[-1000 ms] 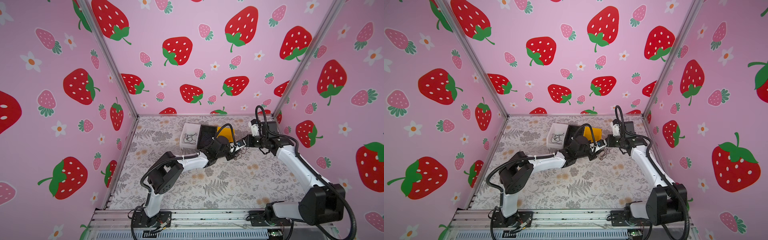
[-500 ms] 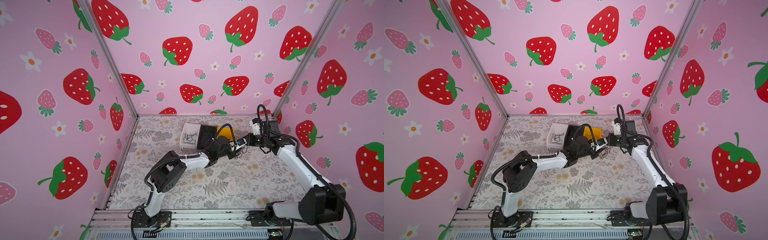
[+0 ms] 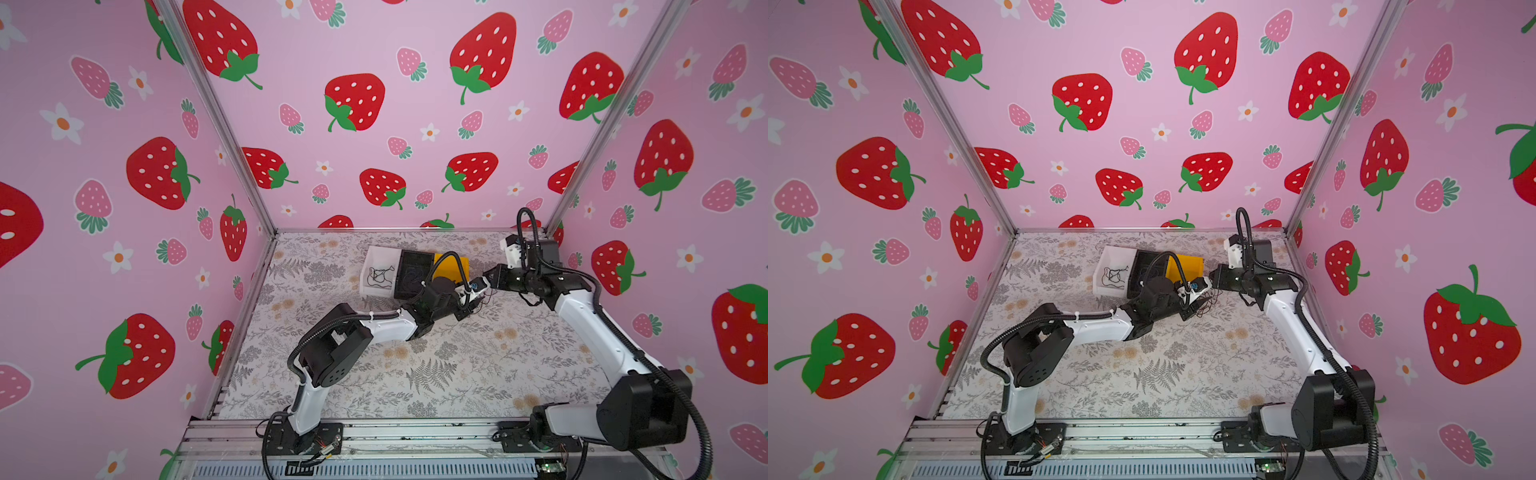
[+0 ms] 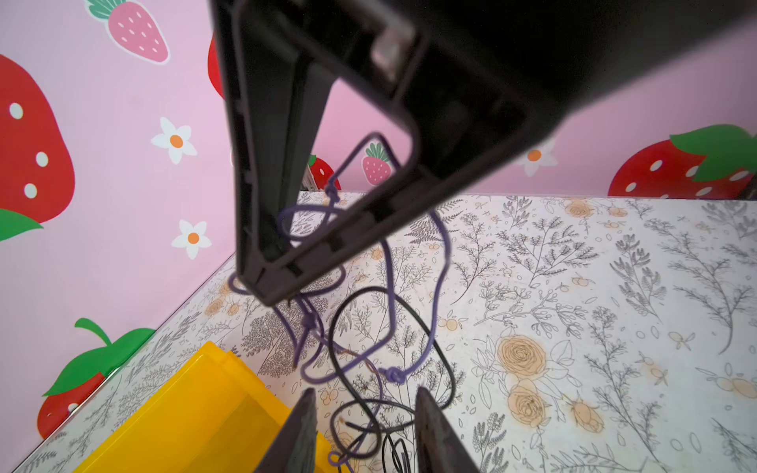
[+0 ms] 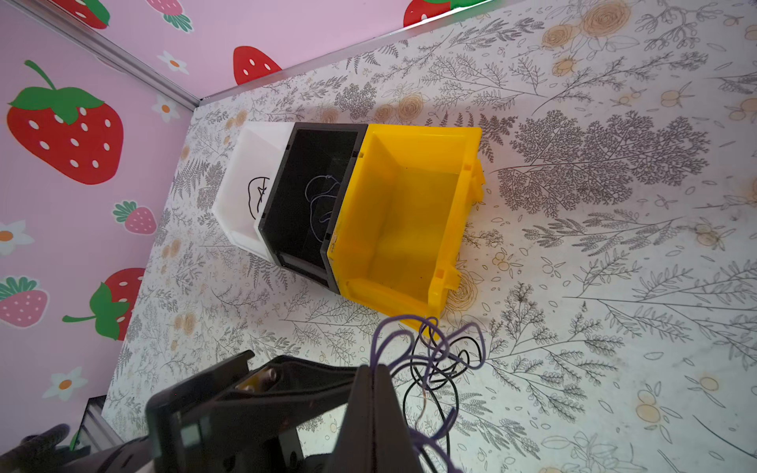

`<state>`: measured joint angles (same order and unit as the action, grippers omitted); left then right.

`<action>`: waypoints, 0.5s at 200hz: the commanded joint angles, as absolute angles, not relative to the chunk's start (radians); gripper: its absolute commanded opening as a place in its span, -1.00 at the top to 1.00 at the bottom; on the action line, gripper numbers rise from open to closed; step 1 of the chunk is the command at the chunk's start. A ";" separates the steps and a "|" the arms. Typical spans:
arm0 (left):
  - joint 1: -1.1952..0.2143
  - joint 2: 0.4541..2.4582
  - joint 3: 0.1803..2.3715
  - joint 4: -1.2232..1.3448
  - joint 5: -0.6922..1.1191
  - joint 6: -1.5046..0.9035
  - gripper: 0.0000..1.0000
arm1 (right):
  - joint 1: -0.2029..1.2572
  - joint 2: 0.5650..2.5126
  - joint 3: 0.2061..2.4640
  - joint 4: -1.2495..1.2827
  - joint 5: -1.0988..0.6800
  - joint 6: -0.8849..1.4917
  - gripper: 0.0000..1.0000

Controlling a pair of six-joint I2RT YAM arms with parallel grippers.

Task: Untangle and sort cables by color
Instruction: Untie the cable.

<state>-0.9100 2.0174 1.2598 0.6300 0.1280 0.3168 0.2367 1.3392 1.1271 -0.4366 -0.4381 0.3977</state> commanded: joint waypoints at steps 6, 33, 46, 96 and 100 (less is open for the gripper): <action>-0.919 1.987 1.217 0.683 0.079 0.303 0.15 | 0.238 1.302 1.147 -0.410 -0.490 0.422 0.92; -0.919 1.994 1.226 0.683 0.075 0.307 0.16 | 0.238 1.304 1.148 -0.402 -0.517 0.436 0.92; -0.920 2.006 1.237 0.684 0.073 0.303 0.17 | 0.238 1.304 1.150 -0.397 -0.528 0.443 0.92; -0.922 1.984 1.217 0.737 0.060 0.299 0.24 | 0.238 1.309 1.155 -0.429 -0.524 0.419 0.92; -0.923 1.977 1.210 0.739 0.060 0.303 0.26 | 0.238 1.310 1.154 -0.431 -0.521 0.417 0.92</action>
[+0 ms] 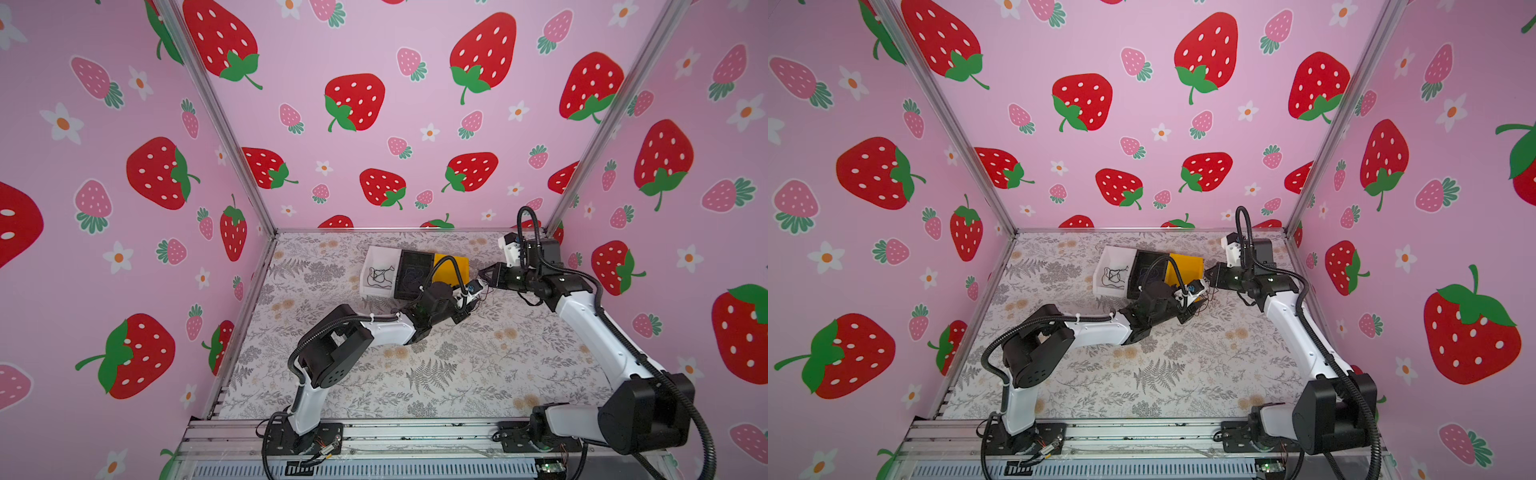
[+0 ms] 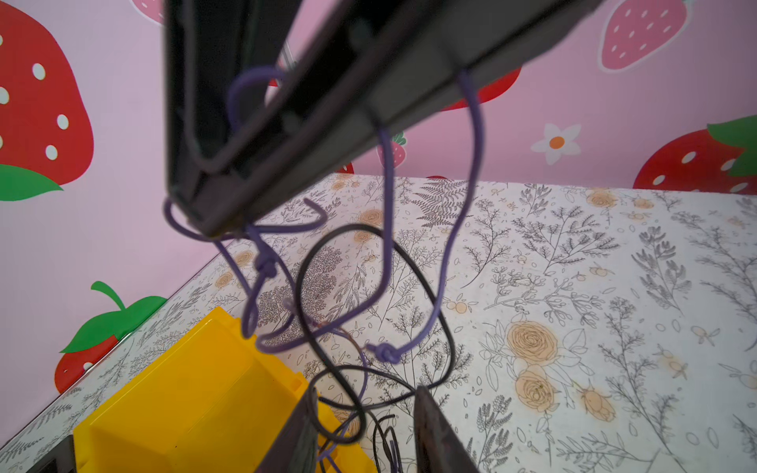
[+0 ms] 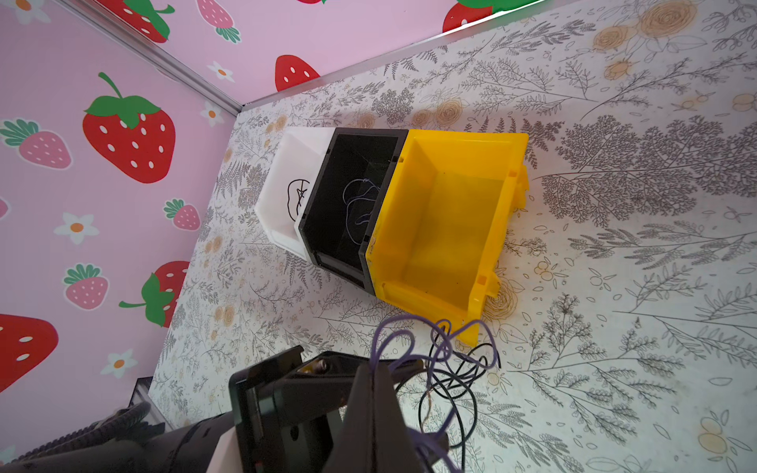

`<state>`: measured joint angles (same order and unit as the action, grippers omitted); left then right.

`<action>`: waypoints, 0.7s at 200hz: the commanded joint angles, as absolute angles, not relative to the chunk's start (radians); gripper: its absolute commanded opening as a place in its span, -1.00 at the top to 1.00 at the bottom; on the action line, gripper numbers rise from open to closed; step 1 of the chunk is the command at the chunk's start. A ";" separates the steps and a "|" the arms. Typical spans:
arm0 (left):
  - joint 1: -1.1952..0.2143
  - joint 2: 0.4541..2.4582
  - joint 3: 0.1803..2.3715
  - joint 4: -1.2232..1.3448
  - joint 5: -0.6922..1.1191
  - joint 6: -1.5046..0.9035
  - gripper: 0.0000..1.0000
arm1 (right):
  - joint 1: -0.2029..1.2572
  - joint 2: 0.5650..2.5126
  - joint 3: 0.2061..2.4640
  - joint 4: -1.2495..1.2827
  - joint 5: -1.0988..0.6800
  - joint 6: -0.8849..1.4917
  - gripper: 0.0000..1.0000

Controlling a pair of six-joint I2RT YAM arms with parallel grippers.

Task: Untangle and sort cables by color
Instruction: Untie the cable.

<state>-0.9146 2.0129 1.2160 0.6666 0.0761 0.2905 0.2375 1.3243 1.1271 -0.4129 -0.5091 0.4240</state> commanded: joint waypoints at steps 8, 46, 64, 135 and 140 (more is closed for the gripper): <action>-0.925 1.962 1.196 0.738 0.063 0.310 0.30 | 0.236 1.310 1.152 -0.432 -0.519 0.415 0.92; -0.930 1.897 1.110 0.729 0.050 0.360 0.52 | 0.232 1.313 1.155 -0.420 -0.526 0.420 0.92; -0.931 1.906 1.115 0.731 0.049 0.371 0.51 | 0.232 1.316 1.154 -0.410 -0.539 0.428 0.92; -0.935 2.000 1.235 0.705 0.059 0.365 0.38 | 0.232 1.307 1.158 -0.412 -0.555 0.428 0.92; -0.935 2.003 1.238 0.707 0.056 0.366 0.37 | 0.232 1.307 1.157 -0.413 -0.557 0.427 0.92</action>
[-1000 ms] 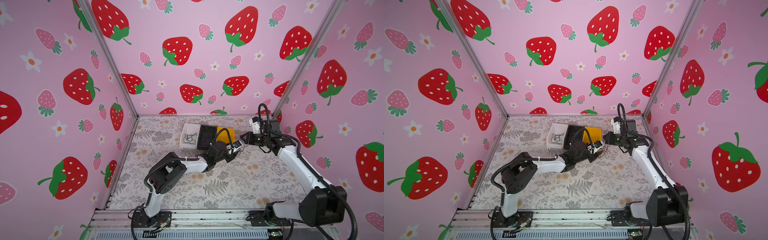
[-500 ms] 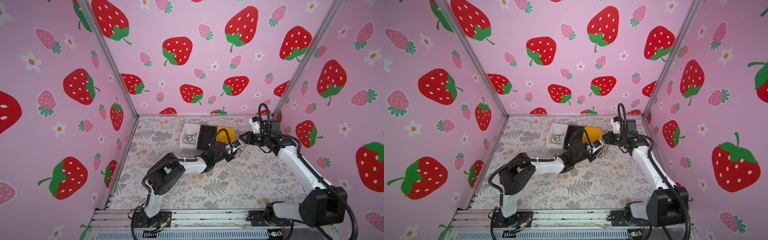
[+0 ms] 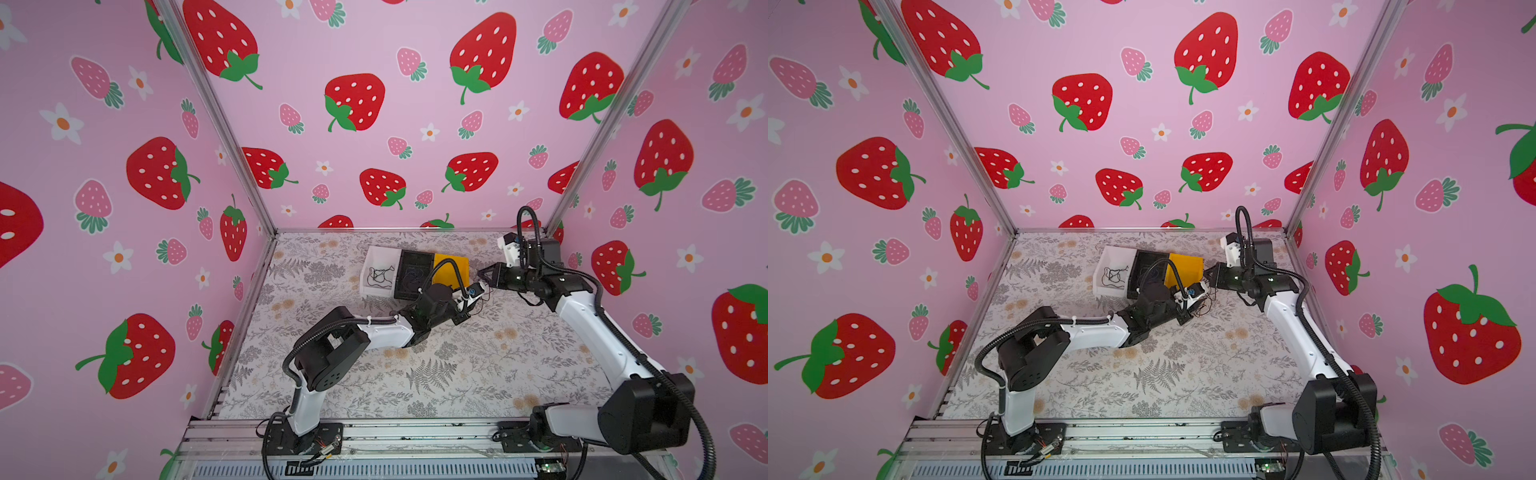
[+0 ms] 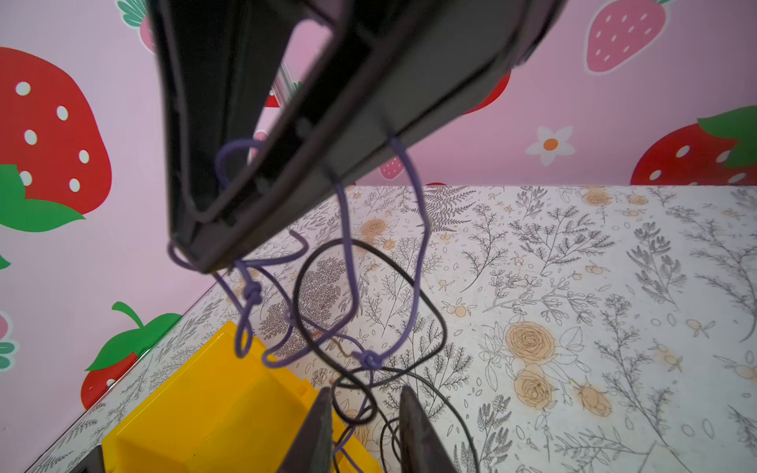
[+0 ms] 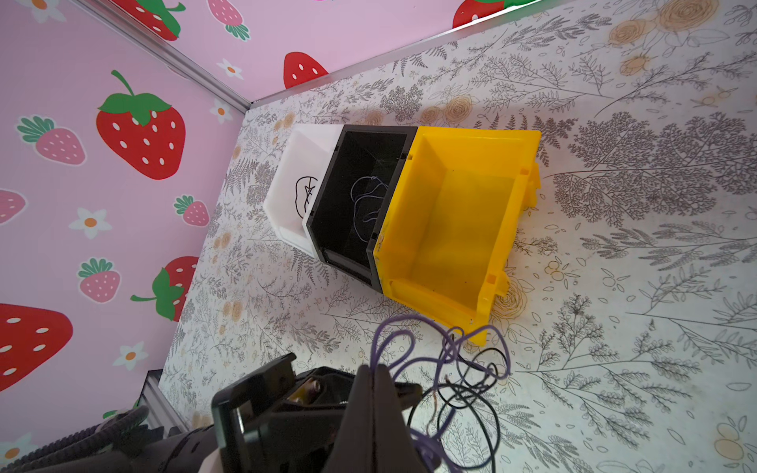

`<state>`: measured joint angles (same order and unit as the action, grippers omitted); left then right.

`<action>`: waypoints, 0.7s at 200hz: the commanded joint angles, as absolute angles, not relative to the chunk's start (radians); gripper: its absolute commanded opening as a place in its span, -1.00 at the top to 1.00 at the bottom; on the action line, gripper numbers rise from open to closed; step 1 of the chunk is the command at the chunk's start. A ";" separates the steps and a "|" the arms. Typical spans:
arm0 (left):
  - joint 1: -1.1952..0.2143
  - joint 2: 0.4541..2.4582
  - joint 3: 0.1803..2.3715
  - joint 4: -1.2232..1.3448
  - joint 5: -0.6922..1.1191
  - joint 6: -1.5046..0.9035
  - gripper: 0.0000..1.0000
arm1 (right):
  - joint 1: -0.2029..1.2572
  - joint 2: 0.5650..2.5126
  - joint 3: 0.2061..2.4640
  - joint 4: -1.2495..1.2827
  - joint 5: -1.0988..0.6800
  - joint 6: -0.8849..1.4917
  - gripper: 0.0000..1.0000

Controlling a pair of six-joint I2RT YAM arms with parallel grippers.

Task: Untangle and sort cables by color
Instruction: Untie the cable.

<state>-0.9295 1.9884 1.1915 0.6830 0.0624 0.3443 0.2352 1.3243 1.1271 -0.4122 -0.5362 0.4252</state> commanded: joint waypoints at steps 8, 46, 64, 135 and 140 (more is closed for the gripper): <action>-0.935 2.006 1.241 0.707 0.054 0.367 0.36 | 0.232 1.308 1.157 -0.415 -0.558 0.425 0.92; -0.935 2.011 1.247 0.736 0.049 0.363 0.52 | 0.232 1.313 1.146 -0.404 -0.560 0.428 0.92; -0.935 1.998 1.237 0.745 0.052 0.369 0.85 | 0.232 1.315 1.140 -0.401 -0.556 0.426 0.93; -0.903 1.768 1.039 0.609 0.152 0.455 1.00 | 0.111 1.310 1.054 -0.265 -0.543 0.476 0.98; -0.894 1.744 1.022 0.592 0.163 0.454 1.00 | 0.103 1.313 1.046 -0.256 -0.545 0.478 0.98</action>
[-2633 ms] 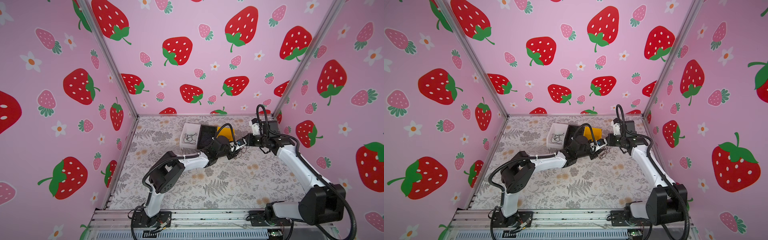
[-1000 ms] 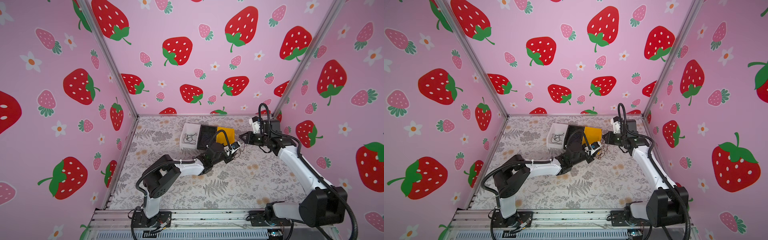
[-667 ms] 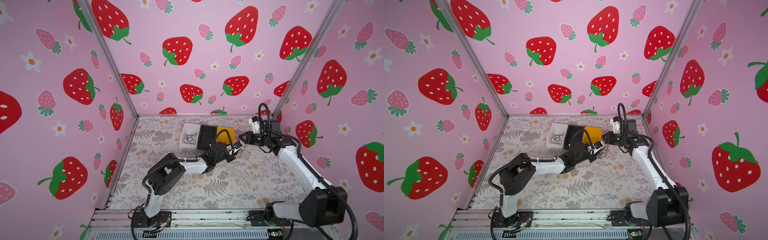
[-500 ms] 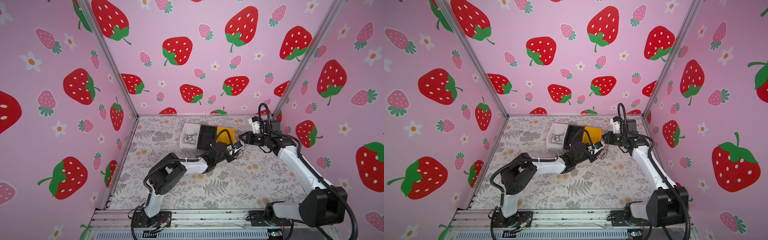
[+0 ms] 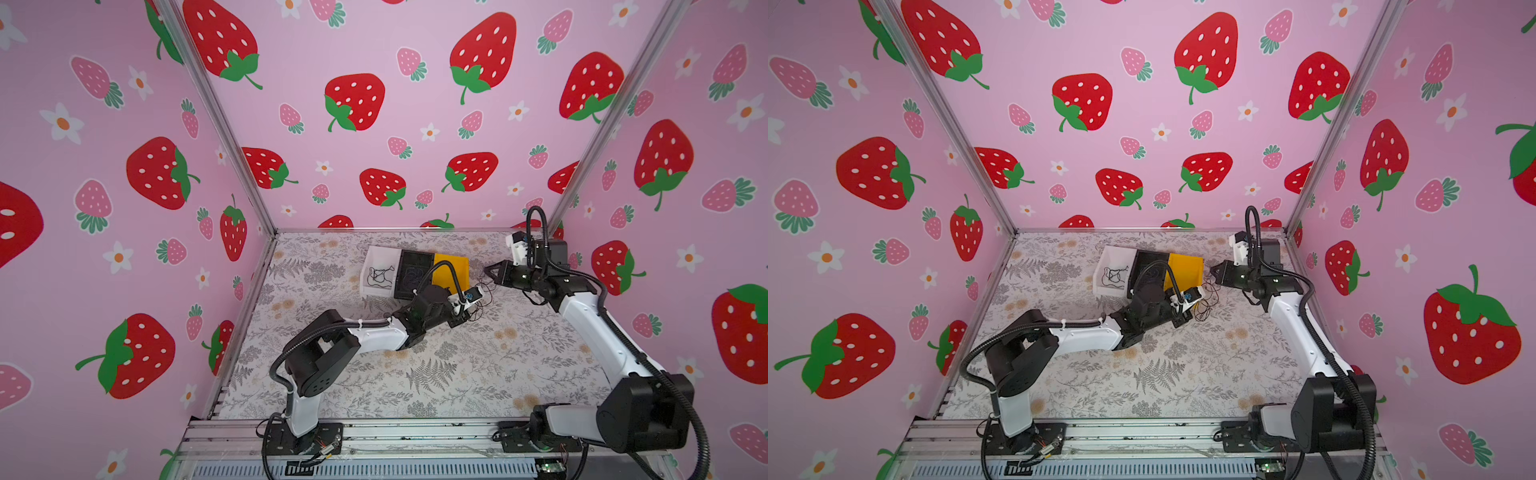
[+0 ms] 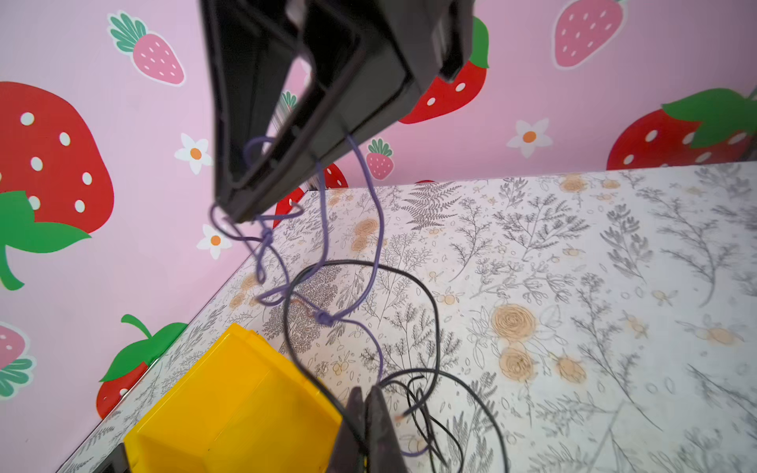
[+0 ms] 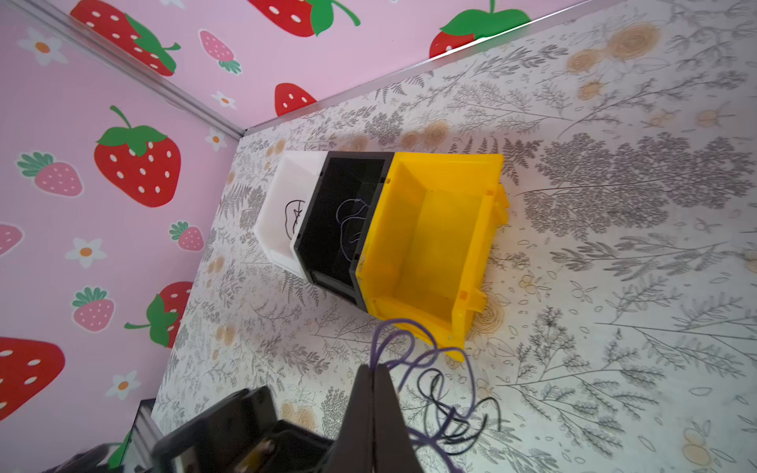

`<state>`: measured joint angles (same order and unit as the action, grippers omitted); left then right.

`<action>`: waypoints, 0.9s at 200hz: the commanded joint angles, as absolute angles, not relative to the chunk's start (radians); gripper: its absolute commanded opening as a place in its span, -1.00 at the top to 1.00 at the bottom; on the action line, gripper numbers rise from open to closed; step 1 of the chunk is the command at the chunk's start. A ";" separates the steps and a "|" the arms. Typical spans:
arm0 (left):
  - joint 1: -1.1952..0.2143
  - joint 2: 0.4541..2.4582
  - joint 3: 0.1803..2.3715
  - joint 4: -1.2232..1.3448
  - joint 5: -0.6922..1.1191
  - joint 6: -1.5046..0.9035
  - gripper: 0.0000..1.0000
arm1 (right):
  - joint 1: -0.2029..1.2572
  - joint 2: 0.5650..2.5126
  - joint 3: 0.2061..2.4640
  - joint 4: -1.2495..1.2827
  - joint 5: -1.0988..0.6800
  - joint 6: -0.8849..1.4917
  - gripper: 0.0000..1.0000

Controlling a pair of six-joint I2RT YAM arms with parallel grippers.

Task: Untangle and sort cables by color
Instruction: Untie the cable.

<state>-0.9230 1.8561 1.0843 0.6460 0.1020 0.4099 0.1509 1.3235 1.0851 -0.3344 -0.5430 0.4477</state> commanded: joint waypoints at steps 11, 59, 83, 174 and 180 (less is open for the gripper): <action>-0.880 1.694 0.991 0.554 0.169 0.454 1.00 | 0.085 1.323 1.034 -0.241 -0.545 0.478 0.99; -0.828 1.540 0.911 0.436 0.157 0.433 1.00 | 0.039 1.349 0.980 -0.214 -0.531 0.452 0.99; -0.806 1.467 0.893 0.378 0.142 0.428 1.00 | -0.001 1.345 0.941 -0.211 -0.533 0.434 0.99; -0.741 1.235 0.836 0.199 0.068 0.407 1.00 | -0.079 1.359 0.839 -0.197 -0.519 0.374 1.00; -0.732 1.223 0.835 0.184 0.054 0.401 1.00 | -0.083 1.361 0.833 -0.197 -0.513 0.368 1.00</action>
